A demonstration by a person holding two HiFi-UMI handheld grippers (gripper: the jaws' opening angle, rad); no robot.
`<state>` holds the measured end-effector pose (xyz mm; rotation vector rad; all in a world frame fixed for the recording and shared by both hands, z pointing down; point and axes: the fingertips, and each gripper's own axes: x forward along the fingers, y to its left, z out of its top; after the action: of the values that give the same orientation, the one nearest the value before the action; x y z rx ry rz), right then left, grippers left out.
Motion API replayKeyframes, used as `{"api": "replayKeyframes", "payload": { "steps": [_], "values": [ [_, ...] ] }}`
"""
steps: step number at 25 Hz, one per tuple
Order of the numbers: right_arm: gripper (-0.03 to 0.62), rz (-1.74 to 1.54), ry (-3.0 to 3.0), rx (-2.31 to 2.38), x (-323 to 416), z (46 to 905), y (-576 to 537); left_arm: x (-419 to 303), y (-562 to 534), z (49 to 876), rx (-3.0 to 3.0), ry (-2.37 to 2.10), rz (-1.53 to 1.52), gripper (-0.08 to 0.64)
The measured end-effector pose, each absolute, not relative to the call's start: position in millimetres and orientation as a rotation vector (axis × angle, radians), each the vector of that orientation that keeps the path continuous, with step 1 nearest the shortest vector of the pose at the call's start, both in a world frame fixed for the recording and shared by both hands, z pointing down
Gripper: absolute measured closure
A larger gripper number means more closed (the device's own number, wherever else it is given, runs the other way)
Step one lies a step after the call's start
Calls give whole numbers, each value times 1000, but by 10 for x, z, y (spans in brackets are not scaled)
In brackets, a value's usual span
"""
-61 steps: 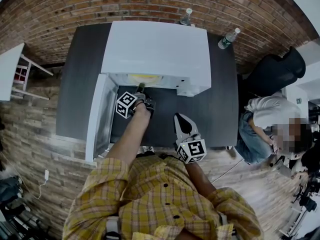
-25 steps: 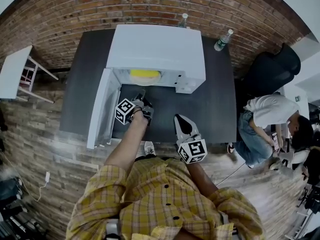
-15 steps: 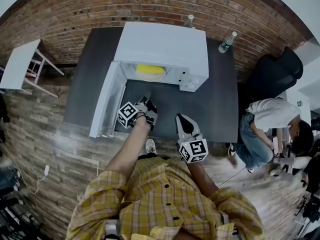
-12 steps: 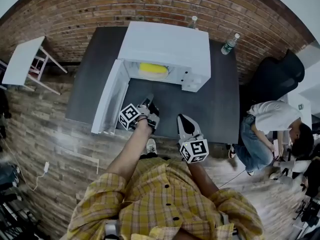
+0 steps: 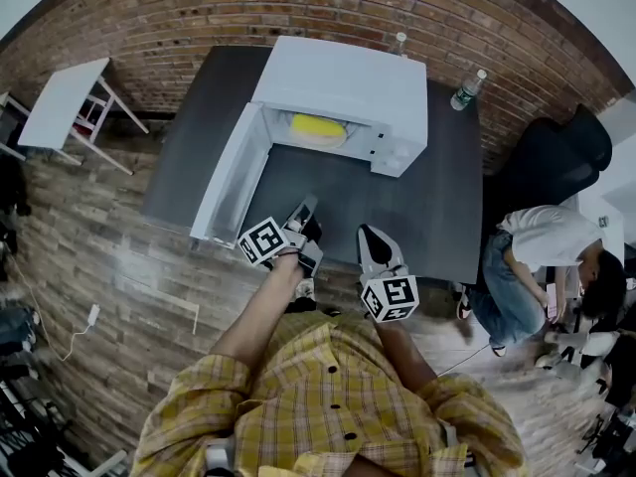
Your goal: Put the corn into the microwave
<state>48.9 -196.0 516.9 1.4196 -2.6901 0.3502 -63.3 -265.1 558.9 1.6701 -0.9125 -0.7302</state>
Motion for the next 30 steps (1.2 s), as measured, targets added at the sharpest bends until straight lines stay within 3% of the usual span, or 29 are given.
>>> {"api": "replayKeyframes", "payload": {
  "steps": [11, 30],
  "values": [
    [589, 363, -2722, 1388, 505, 5155, -1789, -420, -2155, 5276, 2177, -1140, -427, 561],
    [589, 336, -2741, 1392, 560, 5100, -1760, -325, -1832, 5179, 2472, -1382, -68, 561]
  ]
}}
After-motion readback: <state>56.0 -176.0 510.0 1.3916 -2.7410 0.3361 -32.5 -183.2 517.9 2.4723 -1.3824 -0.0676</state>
